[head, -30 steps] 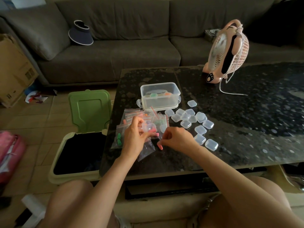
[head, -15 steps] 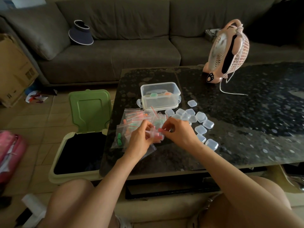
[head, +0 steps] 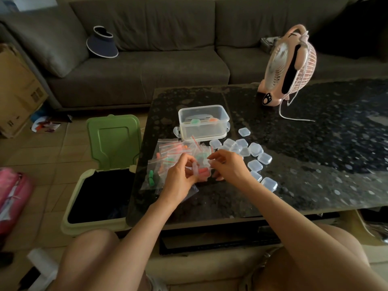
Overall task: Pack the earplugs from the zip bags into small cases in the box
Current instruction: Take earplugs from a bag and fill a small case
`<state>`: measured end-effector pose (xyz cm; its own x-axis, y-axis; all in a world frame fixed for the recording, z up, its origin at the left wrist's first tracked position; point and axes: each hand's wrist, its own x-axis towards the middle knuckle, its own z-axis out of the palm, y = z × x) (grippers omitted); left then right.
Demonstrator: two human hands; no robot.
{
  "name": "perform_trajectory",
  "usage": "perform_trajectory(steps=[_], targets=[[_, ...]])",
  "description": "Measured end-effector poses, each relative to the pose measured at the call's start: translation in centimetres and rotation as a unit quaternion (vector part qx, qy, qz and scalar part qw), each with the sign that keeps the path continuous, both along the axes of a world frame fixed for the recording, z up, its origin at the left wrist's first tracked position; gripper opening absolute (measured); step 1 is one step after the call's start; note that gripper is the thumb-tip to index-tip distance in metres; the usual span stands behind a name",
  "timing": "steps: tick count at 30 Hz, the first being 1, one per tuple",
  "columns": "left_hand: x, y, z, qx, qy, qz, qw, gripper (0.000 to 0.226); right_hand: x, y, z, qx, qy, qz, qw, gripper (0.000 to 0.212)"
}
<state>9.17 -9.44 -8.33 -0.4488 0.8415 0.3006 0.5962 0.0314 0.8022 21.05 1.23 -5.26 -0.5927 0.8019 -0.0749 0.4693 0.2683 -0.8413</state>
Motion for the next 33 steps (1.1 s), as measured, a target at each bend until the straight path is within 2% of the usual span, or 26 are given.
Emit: perform_trajectory(steps=[2, 4, 6, 9, 11, 13, 16, 18, 21, 23, 26, 29, 33], targets=[[-0.1, 0.1, -0.2, 0.011, 0.006, -0.002, 1.000, 0.028, 0.1, -0.5, 0.6, -0.176, 0.047, 0.023, 0.983, 0.029], [-0.2, 0.2, -0.3, 0.008, 0.029, -0.008, 1.000, 0.031, 0.3, -1.1, 1.0, -0.250, 0.066, 0.058, 0.964, 0.038], [-0.2, 0.1, -0.2, -0.008, 0.055, -0.016, 0.998, 0.040, 0.2, -1.4, 1.0, -0.251, 0.082, 0.068, 0.962, 0.037], [-0.1, 0.1, -0.2, -0.023, 0.060, -0.022, 0.998, 0.061, 0.2, -1.4, 0.9, -0.198, 0.075, 0.044, 0.976, 0.034], [-0.3, 0.0, -0.1, -0.012, 0.057, 0.024, 0.998, 0.059, 0.2, -1.1, 1.1, -0.218, 0.115, 0.018, 0.969, 0.032], [-1.0, -0.2, 0.0, -0.013, 0.090, 0.108, 0.990, 0.047, 0.3, -0.7, 1.2, -0.226, 0.152, -0.004, 0.962, 0.030], [-2.3, -0.8, 0.3, -0.140, 0.199, 0.209, 0.947, 0.047, 0.1, -0.3, 1.3, -0.191, 0.152, -0.045, 0.969, 0.025], [-2.8, -1.1, 0.0, -0.228, 0.251, 0.204, 0.919, 0.059, 0.0, 0.2, 1.5, -0.178, 0.146, -0.069, 0.971, 0.021], [-3.0, -1.1, -0.7, -0.303, 0.257, 0.174, 0.901, 0.075, -0.4, 1.5, 2.1, -0.209, 0.164, -0.083, 0.960, 0.023], [-3.0, -1.0, -0.9, -0.290, 0.241, 0.175, 0.909, 0.070, -0.9, 2.5, 2.9, -0.235, 0.176, -0.089, 0.952, 0.024], [-3.0, -0.9, -0.8, -0.205, 0.226, 0.195, 0.932, 0.039, -2.3, 3.9, 4.7, -0.242, 0.201, -0.097, 0.944, 0.028], [-3.0, -1.3, -0.3, -0.140, 0.197, 0.198, 0.950, 0.023, -4.4, 5.7, 6.8, -0.238, 0.240, -0.103, 0.935, 0.027], [-3.3, -1.7, 0.1, -0.093, 0.192, 0.198, 0.957, 0.015, -6.7, 7.9, 7.5, -0.221, 0.187, -0.110, 0.951, 0.033]])
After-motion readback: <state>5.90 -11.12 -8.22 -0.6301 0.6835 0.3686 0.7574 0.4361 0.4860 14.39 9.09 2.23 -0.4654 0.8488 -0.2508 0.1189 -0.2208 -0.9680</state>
